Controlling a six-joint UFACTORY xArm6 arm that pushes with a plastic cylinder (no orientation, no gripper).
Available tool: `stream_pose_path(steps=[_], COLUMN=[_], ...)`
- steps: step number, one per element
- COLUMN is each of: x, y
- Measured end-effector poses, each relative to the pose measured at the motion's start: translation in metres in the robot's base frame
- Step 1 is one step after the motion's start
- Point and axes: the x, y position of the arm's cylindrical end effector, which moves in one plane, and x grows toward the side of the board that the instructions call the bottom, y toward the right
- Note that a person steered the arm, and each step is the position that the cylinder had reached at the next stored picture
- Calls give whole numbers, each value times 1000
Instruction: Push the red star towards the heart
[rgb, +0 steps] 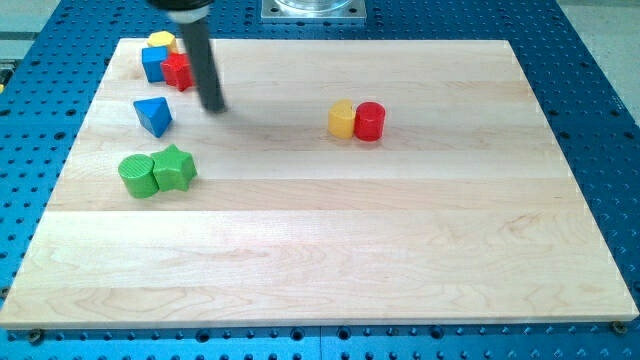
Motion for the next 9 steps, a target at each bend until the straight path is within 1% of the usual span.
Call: stream_pose_path(steps=[1, 2, 3, 4, 5, 6, 7, 8, 9], x=[-61, -110, -112, -100, -55, -27, -50, -37, -6], y=[-20, -32, -66, -118, -131, -106, -92, -65, -66])
